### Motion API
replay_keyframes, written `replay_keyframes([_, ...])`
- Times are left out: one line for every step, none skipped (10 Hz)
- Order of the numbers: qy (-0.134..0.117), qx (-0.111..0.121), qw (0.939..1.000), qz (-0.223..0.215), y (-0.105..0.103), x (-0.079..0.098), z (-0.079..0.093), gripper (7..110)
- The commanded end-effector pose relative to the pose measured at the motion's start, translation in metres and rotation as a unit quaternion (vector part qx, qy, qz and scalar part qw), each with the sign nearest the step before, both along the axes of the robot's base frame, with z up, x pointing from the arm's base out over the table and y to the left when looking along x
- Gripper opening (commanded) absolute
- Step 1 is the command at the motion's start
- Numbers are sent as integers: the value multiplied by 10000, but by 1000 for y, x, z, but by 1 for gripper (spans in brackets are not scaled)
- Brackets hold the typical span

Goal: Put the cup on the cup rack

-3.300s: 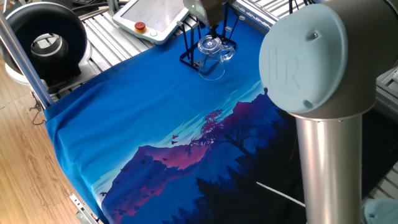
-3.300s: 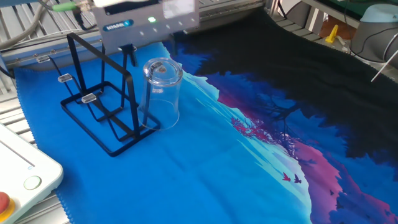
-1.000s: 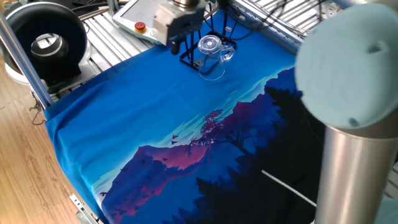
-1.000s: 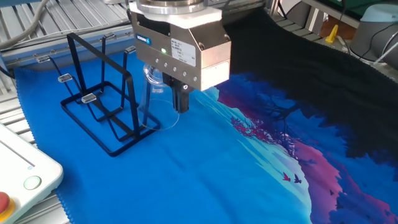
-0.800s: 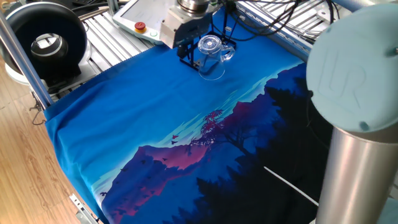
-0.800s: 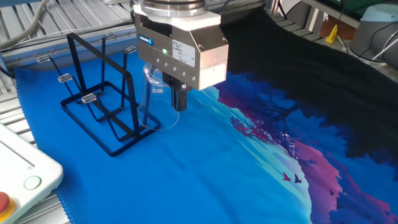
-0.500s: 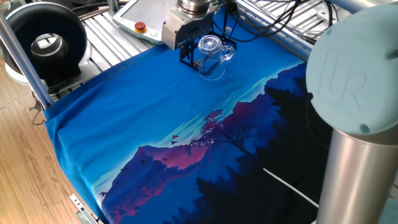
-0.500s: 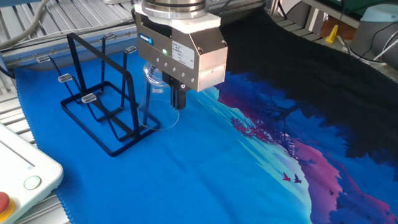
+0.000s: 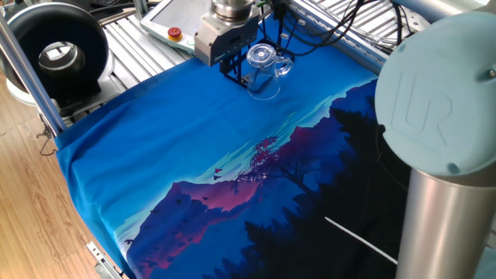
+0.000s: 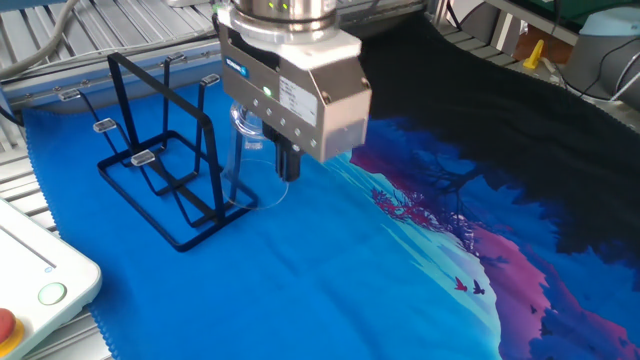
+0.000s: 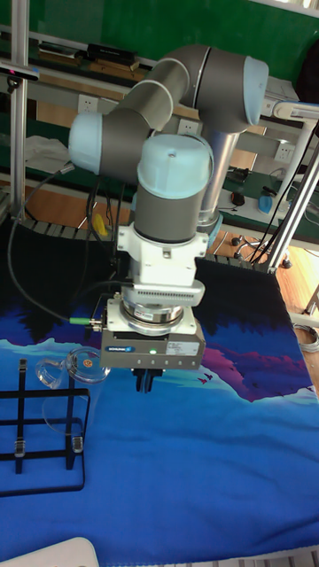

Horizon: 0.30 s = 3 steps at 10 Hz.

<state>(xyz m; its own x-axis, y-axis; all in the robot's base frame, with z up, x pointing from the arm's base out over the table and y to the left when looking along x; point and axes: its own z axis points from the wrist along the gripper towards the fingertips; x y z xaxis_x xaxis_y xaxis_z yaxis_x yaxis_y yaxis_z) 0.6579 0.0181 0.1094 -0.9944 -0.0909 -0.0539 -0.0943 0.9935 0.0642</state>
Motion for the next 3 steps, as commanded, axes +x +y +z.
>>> replay_keyframes([39,-9,10000,-27,18,0,-1,7])
replay_keyframes([29,27,10000,11,22,2,-5,7])
replay_keyframes([20,11,10000,33,23,2,-8,7])
